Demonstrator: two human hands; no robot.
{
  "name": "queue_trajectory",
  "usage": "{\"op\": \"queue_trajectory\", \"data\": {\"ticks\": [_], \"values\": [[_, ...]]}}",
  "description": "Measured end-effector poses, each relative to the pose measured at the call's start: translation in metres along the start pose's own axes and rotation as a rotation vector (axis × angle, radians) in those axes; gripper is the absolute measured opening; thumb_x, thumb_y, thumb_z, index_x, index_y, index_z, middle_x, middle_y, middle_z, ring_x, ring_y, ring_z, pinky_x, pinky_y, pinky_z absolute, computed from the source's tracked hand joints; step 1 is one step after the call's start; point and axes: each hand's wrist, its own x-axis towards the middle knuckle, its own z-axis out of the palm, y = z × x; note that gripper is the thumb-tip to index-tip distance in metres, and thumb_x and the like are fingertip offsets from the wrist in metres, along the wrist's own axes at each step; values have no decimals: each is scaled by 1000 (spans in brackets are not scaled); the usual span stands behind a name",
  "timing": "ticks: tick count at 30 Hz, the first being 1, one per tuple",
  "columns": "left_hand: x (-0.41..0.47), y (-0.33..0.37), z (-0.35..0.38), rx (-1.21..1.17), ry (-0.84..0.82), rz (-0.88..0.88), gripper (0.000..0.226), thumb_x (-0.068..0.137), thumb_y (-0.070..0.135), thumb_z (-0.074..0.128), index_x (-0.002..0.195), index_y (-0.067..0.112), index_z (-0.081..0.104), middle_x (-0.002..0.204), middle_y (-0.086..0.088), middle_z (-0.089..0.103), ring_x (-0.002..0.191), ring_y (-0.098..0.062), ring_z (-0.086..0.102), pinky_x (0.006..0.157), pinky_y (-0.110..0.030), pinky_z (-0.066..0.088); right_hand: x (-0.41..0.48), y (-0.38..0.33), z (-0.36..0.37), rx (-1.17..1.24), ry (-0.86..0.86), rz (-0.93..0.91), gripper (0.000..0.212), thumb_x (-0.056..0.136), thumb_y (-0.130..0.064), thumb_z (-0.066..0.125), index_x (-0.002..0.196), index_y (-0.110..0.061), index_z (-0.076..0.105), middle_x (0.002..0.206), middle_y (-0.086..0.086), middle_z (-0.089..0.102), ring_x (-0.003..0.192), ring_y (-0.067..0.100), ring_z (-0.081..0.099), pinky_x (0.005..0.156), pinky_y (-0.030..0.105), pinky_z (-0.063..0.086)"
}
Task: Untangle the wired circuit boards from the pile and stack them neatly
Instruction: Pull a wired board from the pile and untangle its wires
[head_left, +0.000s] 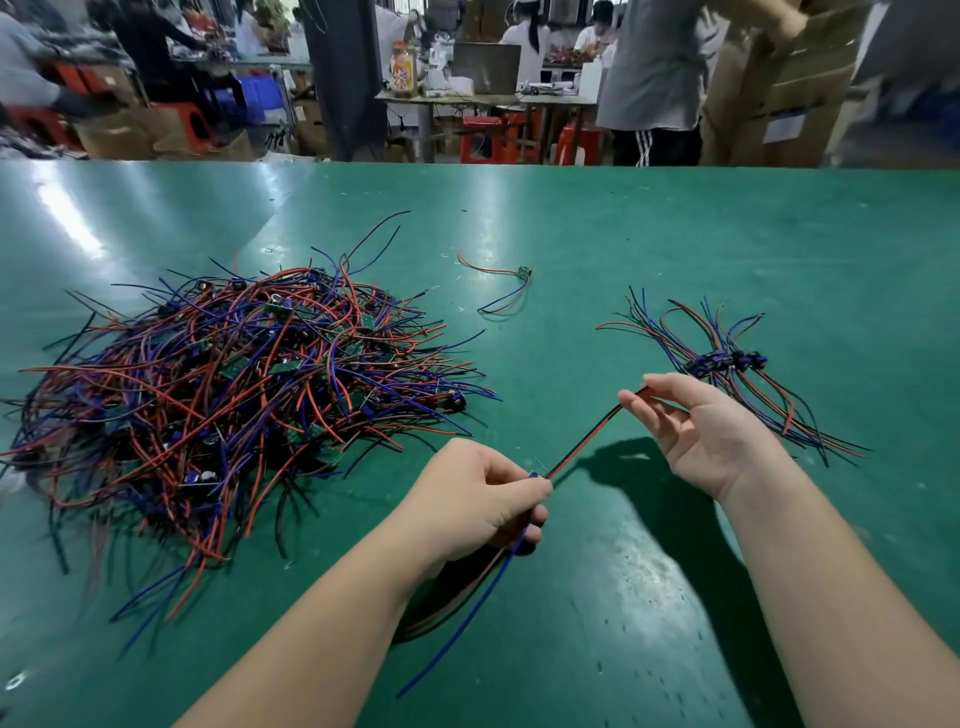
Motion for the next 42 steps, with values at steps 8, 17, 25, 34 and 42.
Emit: {"op": "queue_trajectory", "data": {"ticks": [8,17,25,34,42], "values": [[0,0,1,0,2,5,17,87,10,68,77,-3,66,68,-14,68,50,-19,61,53,-27,55,-3,-1,3,32,20,-33,14,89,-4,61,77,-4,54,56,12,65,60,21,71,45,14,51],[1,1,1,11,-1,16,16,86,10,68,77,-2,65,67,-13,68,51,-19,61,54,-27,56,-4,0,8,112,47,-49,13,86,4,59,76,-3,55,54,11,65,55,18,70,45,13,51],[-3,3,0,-5,-23,28,15,87,10,68,76,-1,66,69,-13,69,53,-18,62,55,-28,57,-7,-4,4,148,-24,2,11,89,-3,59,78,-3,56,63,13,69,60,12,70,50,12,52],[-2,10,-1,-94,66,159,15,90,20,62,87,6,68,80,-6,75,63,-17,71,54,-25,55,-13,8,13,-53,-153,-10,11,85,-5,62,92,3,60,69,12,68,58,13,68,52,15,53],[-3,8,-1,-114,39,177,12,88,18,64,83,10,72,75,-8,74,61,-19,71,52,-22,53,-29,40,31,-512,-433,104,21,62,-22,71,78,-9,76,71,3,69,63,12,57,55,17,44]]}}
